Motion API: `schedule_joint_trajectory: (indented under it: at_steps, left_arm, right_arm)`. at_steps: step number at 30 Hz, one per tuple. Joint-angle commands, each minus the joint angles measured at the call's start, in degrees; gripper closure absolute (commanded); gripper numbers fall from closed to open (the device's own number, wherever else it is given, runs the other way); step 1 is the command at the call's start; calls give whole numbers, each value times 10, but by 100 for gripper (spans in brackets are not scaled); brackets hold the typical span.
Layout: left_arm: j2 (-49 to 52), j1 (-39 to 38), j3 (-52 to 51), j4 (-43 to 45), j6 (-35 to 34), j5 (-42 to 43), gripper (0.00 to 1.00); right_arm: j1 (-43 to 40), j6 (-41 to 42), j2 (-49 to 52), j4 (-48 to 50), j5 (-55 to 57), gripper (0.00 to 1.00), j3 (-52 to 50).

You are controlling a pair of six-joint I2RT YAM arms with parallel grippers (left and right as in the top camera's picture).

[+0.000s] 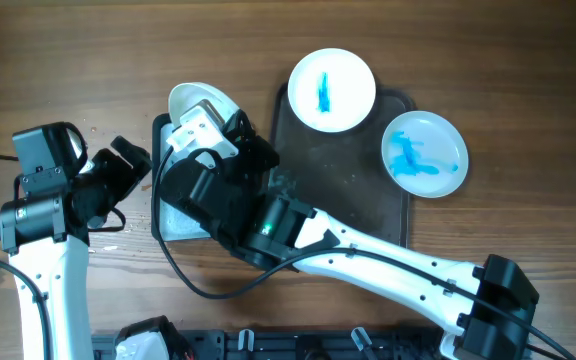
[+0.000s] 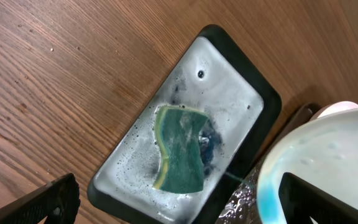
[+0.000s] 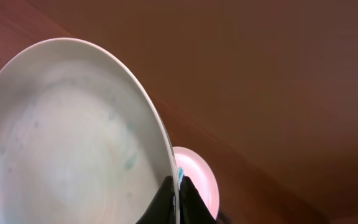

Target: Clean dirty plates on tray and stack at the side

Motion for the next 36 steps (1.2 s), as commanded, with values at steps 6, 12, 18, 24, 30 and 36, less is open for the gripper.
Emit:
schedule_joint_trajectory:
  at_steps: [6, 12, 18, 24, 30, 36]
  left_arm:
    - [-5, 4, 8, 1, 3, 3, 0]
    - [-5, 4, 8, 1, 3, 3, 0]
    - [-5, 4, 8, 1, 3, 3, 0]
    - [-5, 4, 8, 1, 3, 3, 0]
    - [-5, 4, 8, 1, 3, 3, 0]
    - [-5, 4, 8, 1, 3, 3, 0]
  right_arm:
    - [3, -155, 6, 58, 25, 96, 14]
    - [5, -291, 6, 108, 24, 96, 14]
    - [16, -378, 6, 141, 24, 96, 14]
    - [37, -378, 6, 151, 25, 96, 14]
    - [40, -378, 6, 153, 25, 96, 14]
    - [40, -378, 6, 164, 25, 96, 14]
